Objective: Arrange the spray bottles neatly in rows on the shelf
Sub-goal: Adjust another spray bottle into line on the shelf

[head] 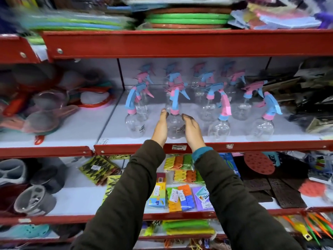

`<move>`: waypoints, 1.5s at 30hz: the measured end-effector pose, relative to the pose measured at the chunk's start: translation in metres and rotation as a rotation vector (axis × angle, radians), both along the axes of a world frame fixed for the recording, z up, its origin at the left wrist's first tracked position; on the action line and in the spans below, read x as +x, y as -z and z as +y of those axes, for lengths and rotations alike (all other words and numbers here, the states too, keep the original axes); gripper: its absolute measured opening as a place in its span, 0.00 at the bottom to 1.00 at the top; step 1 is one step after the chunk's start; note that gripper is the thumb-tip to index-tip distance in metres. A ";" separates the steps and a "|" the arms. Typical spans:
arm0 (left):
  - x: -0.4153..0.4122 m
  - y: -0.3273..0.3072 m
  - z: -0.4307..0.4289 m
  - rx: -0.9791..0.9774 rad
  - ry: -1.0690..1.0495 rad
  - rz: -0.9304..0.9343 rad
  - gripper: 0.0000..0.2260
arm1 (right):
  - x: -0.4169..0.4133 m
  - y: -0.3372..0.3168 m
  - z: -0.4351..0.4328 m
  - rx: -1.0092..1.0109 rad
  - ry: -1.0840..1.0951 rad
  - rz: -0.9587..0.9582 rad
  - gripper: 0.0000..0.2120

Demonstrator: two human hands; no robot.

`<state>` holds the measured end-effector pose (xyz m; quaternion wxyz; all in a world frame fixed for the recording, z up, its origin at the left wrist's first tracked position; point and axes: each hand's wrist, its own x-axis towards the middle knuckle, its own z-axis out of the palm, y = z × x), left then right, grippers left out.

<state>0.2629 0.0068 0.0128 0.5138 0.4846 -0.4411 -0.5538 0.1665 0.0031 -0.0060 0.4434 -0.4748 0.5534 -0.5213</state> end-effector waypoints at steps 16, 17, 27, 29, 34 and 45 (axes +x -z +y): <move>0.010 0.027 0.022 -0.074 -0.016 -0.057 0.36 | -0.003 0.018 0.029 -0.190 0.149 0.072 0.17; 0.013 0.019 0.034 -0.104 -0.047 -0.053 0.34 | -0.001 0.019 0.035 -0.239 0.201 0.062 0.16; 0.057 0.029 0.050 -0.316 -0.389 0.008 0.17 | 0.074 0.027 0.050 -0.322 0.077 -0.001 0.15; 0.076 0.027 0.042 -0.317 -0.453 -0.010 0.19 | 0.093 0.023 0.039 -0.272 0.002 -0.022 0.14; 0.122 0.014 0.001 -0.141 -0.398 -0.049 0.25 | 0.126 0.006 0.002 -0.119 -0.041 0.007 0.18; 0.151 0.026 0.000 -0.058 -0.073 -0.107 0.21 | 0.139 0.029 0.000 -0.099 -0.071 0.095 0.27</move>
